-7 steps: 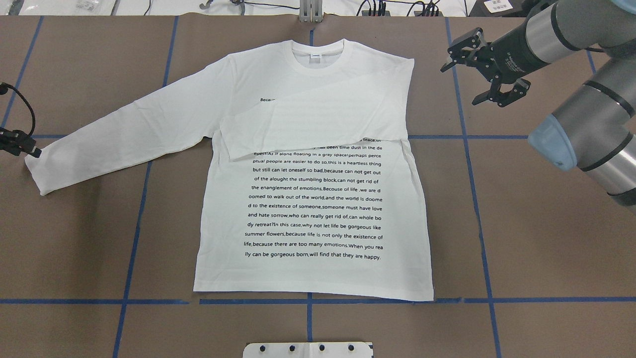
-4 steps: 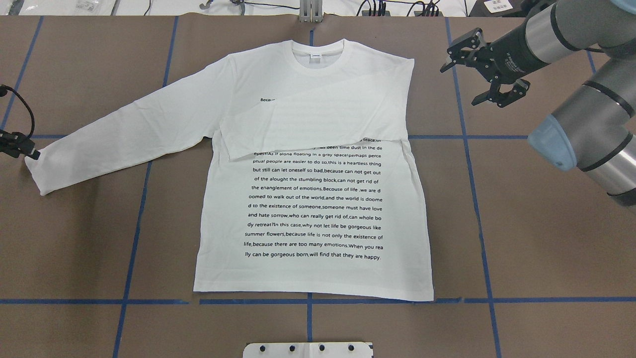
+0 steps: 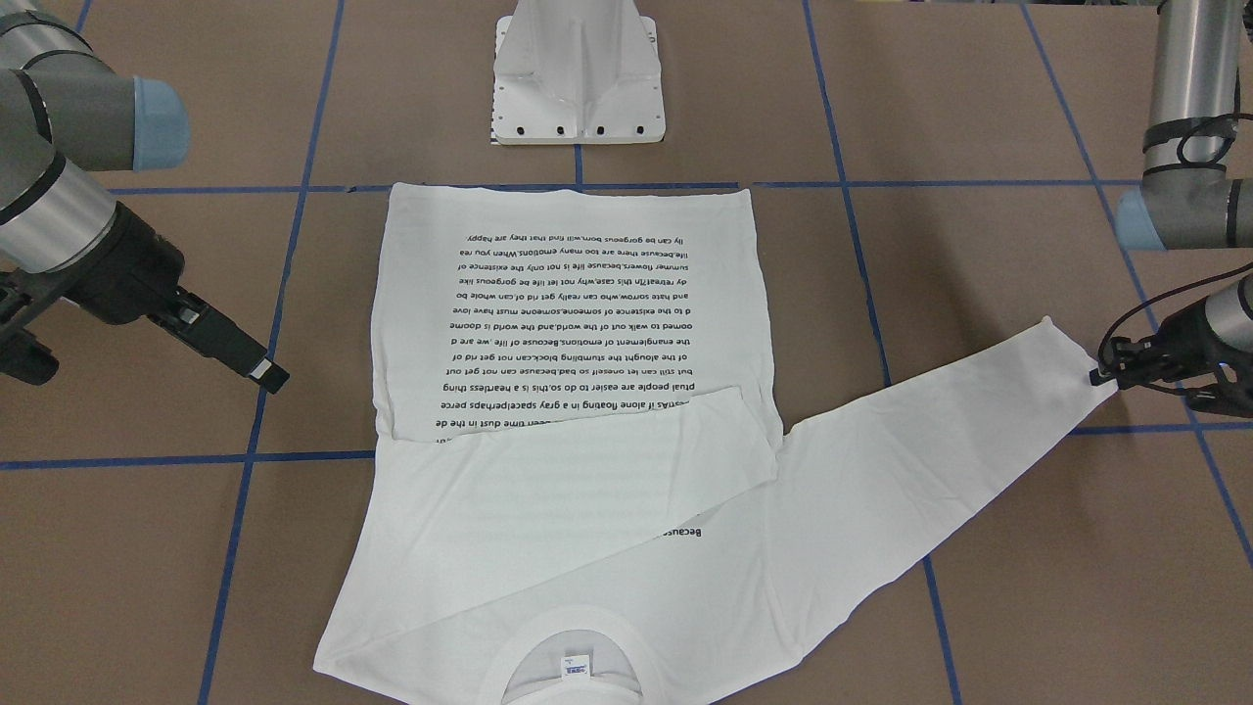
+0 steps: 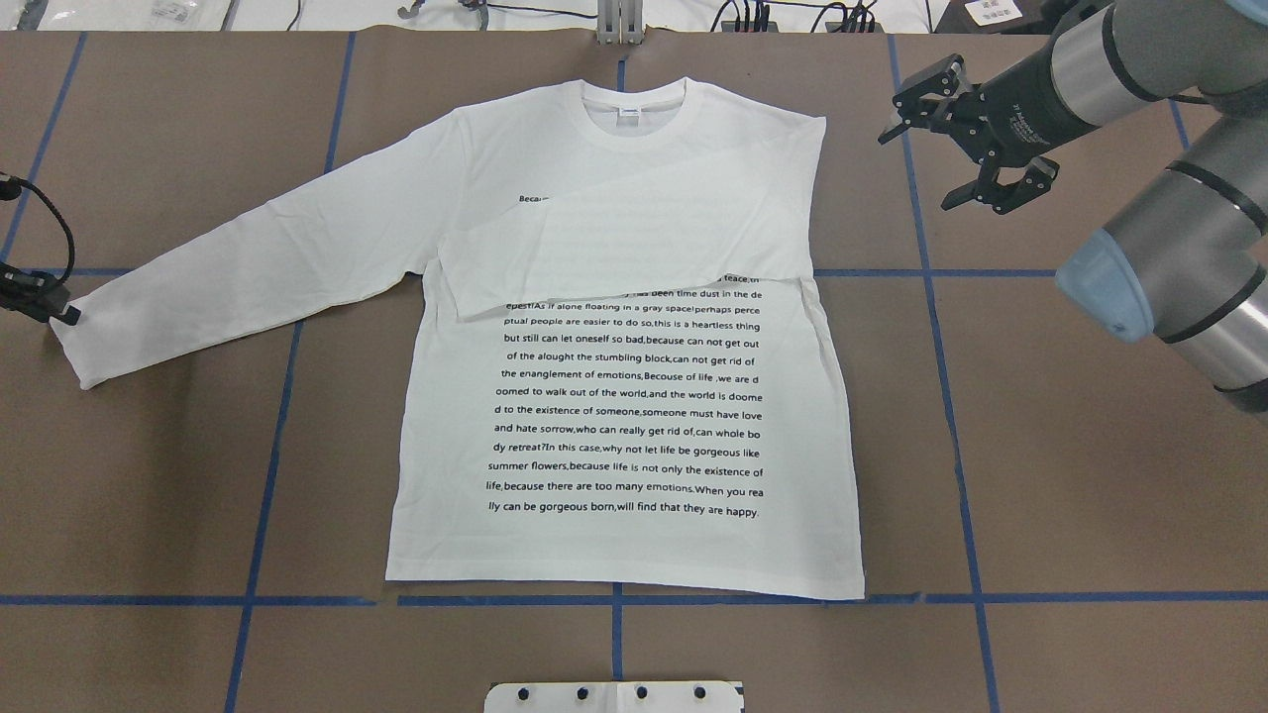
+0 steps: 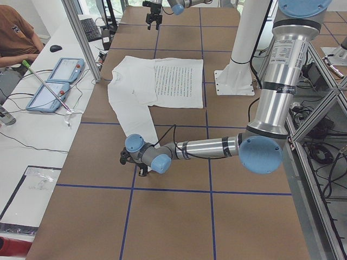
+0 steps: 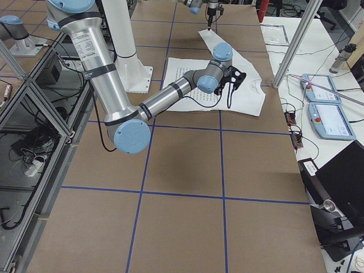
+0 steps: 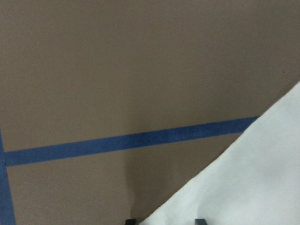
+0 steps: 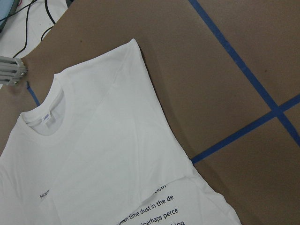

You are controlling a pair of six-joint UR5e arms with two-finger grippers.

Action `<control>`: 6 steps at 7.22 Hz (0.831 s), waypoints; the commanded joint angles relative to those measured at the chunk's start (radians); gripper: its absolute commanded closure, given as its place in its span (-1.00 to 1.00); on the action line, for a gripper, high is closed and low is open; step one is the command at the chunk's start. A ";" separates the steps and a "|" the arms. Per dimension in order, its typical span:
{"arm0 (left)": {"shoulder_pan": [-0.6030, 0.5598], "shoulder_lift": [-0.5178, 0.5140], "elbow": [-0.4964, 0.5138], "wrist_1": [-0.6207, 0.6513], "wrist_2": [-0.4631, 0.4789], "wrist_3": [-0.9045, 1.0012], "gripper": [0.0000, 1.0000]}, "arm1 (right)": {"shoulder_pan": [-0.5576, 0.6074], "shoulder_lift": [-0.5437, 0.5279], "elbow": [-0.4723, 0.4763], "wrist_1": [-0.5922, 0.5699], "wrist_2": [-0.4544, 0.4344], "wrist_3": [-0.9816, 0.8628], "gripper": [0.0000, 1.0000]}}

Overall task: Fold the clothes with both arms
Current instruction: 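Release the sleeve and withdraw the right gripper while the left gripper grasps the other cuff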

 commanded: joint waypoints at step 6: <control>0.004 -0.036 -0.229 0.007 -0.099 -0.183 1.00 | 0.005 -0.030 -0.011 0.004 0.007 -0.035 -0.98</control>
